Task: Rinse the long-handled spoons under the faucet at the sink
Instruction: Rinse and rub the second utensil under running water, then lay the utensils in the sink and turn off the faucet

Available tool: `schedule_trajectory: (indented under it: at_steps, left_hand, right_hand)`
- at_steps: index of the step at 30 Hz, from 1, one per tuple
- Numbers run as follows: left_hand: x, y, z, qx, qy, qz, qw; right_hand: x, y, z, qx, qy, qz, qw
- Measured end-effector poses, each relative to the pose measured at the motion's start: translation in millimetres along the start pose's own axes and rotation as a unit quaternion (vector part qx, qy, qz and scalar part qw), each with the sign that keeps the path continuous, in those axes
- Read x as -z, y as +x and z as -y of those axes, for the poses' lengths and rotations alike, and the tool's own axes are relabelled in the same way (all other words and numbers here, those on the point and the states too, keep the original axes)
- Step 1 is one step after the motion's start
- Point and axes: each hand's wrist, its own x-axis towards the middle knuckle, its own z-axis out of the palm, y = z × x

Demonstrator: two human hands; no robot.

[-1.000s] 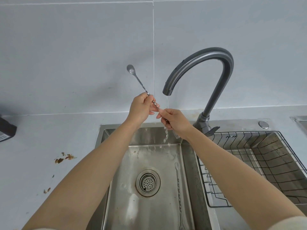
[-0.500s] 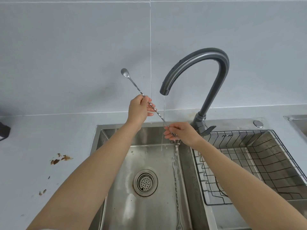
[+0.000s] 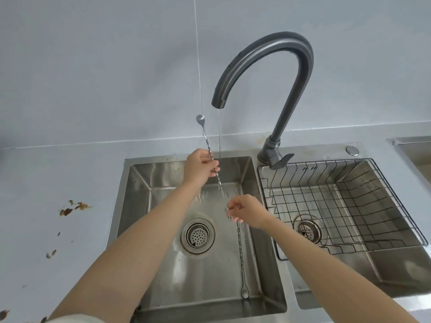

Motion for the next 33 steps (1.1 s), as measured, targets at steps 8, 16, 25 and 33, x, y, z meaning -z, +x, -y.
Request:
schedule_trajectory:
  at_steps: [8, 16, 25, 33]
  left_hand:
    - [-19.2, -24.6, 113.6, 0.114, 0.094, 0.033, 0.988]
    - [-40.7, -37.6, 199.4, 0.191, 0.236, 0.06, 0.951]
    - [-49.0, -38.8, 232.2, 0.184, 0.32, 0.064, 0.927]
    - [-47.4, -40.4, 226.0, 0.163, 0.345, 0.088, 0.92]
  right_hand:
    - [-70.0, -4.5, -61.2, -0.135, -0.03, 0.113, 0.984]
    - [-122.2, -3.2, -126.1, -0.244, -0.048, 0.144, 0.958]
    - [-146.6, 5.1, -128.3, -0.266, -0.121, 0.185, 0.938]
    - [-145.6, 7.5, -116.6, -0.249, -0.134, 0.165, 0.945]
